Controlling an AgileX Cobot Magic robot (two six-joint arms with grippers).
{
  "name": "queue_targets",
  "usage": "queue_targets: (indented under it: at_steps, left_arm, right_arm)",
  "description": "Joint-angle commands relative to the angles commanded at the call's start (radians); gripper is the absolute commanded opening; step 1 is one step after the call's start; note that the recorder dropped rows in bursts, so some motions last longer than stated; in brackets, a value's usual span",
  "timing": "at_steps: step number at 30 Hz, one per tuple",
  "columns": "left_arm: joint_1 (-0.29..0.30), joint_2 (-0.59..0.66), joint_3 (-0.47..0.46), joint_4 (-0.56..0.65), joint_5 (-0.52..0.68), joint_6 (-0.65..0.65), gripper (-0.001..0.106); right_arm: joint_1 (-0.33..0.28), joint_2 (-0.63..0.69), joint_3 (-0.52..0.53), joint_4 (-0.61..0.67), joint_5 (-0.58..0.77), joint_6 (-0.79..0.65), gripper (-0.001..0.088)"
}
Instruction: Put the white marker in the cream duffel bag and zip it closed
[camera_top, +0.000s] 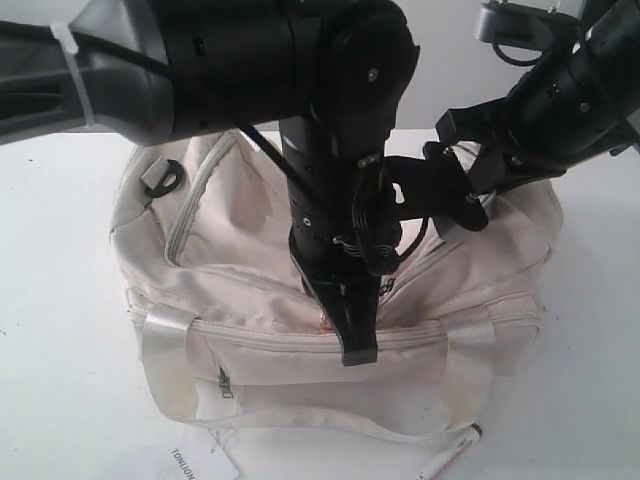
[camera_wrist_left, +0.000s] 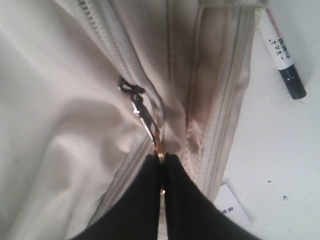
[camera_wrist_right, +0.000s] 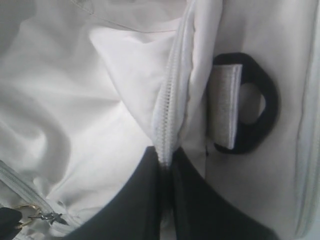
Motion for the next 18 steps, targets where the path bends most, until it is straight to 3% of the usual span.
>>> queue_targets:
  at_steps: [9, 18]
  left_arm:
    - [0.0, -0.07, 0.181, 0.065, 0.0, -0.002, 0.0]
    - [0.0, -0.125, 0.216, 0.176, 0.0, -0.048, 0.0]
  right_arm:
    - [-0.002, 0.0, 0.0, -0.027, -0.014, 0.032, 0.0]
    - [-0.002, 0.0, 0.0, -0.047, -0.016, 0.047, 0.0]
